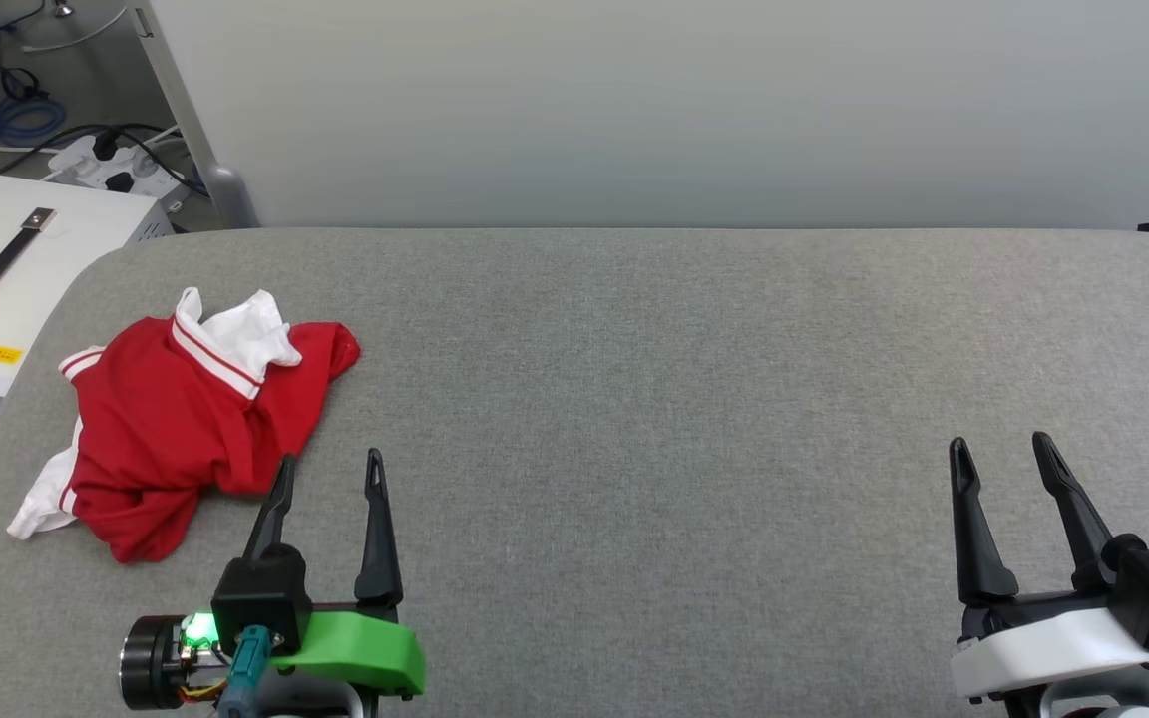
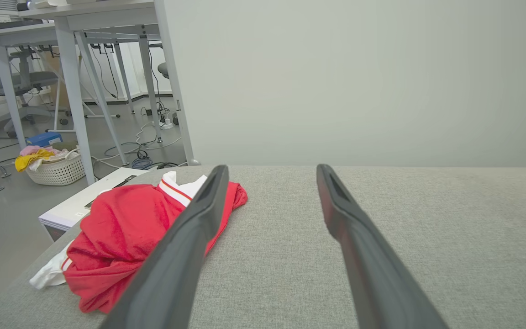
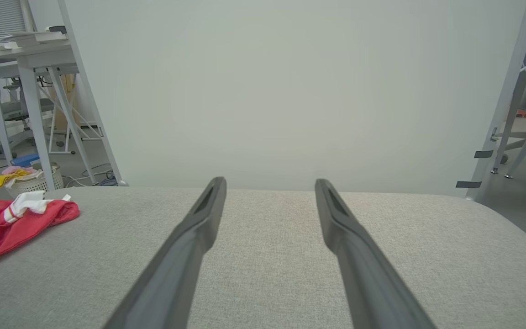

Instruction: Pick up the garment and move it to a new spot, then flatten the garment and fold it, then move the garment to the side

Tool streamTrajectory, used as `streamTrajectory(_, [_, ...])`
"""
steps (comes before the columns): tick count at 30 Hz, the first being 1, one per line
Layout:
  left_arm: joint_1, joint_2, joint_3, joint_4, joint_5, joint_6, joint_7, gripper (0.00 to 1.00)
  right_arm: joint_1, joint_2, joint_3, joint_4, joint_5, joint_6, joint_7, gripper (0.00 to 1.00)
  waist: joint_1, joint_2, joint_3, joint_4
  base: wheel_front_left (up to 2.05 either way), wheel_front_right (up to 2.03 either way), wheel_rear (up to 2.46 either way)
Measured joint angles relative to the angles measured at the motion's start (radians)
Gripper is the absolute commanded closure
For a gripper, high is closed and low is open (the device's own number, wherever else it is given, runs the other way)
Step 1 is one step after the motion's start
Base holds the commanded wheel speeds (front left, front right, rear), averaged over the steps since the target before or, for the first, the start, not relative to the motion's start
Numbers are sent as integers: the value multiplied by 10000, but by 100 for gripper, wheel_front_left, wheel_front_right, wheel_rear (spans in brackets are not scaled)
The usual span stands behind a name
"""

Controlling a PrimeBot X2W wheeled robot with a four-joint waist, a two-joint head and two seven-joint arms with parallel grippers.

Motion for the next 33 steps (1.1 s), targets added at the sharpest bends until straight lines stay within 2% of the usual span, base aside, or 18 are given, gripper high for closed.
streamTrajectory(21, [65, 0, -161, 138, -178, 186, -424, 0, 199, 0, -52, -35, 176, 0, -408, 0, 0, 0, 10, 118, 0, 0, 0])
streamTrajectory(33, [73, -4, -119, 182, -311, 205, -510, 0, 237, 0, -4, -105, 205, 0, -487, 0, -1, 0, 45, 410, 0, 0, 0])
